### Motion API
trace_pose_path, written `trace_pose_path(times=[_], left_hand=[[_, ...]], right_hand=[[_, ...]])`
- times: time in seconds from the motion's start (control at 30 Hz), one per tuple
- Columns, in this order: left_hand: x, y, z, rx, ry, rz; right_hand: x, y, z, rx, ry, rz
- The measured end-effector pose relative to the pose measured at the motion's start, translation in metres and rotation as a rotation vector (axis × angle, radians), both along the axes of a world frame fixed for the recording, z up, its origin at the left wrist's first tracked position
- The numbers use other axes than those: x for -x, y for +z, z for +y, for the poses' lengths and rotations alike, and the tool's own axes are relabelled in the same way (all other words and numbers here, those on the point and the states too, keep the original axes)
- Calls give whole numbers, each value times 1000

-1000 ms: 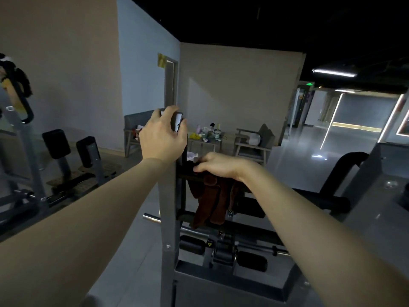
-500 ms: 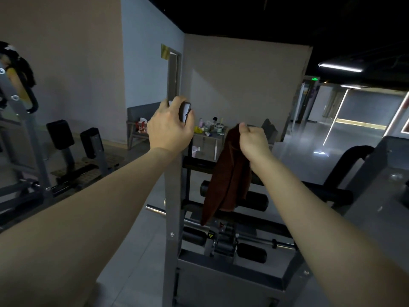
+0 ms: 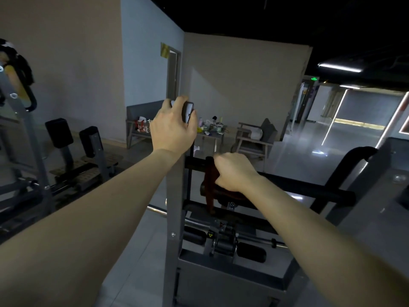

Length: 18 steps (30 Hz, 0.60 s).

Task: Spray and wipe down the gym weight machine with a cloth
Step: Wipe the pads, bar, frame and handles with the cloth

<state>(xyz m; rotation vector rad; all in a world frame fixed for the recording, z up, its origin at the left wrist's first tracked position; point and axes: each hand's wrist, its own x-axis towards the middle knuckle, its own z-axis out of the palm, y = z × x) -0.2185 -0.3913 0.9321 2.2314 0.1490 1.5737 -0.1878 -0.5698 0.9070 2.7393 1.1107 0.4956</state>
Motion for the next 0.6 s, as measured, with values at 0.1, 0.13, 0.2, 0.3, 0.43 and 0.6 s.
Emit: trace_pose_path(times=[0.1, 0.13, 0.2, 0.3, 0.43, 0.6], left_hand=[[-3, -1, -1, 9, 3, -5], [-4, 0, 0, 13, 5, -9], [-5, -1, 0, 13, 8, -6], [-5, 0, 0, 1, 20, 7], [-3, -1, 2, -36, 20, 17], [1, 1, 3, -56, 14, 32]], right_hand=[[-7, -5, 8, -1, 54, -171], [-10, -2, 9, 20, 69, -165], [-13, 4, 8, 36, 73, -70], [-10, 15, 7, -22, 57, 136], [-14, 17, 13, -341, -17, 448], [-46, 19, -15, -561, -266, 456]])
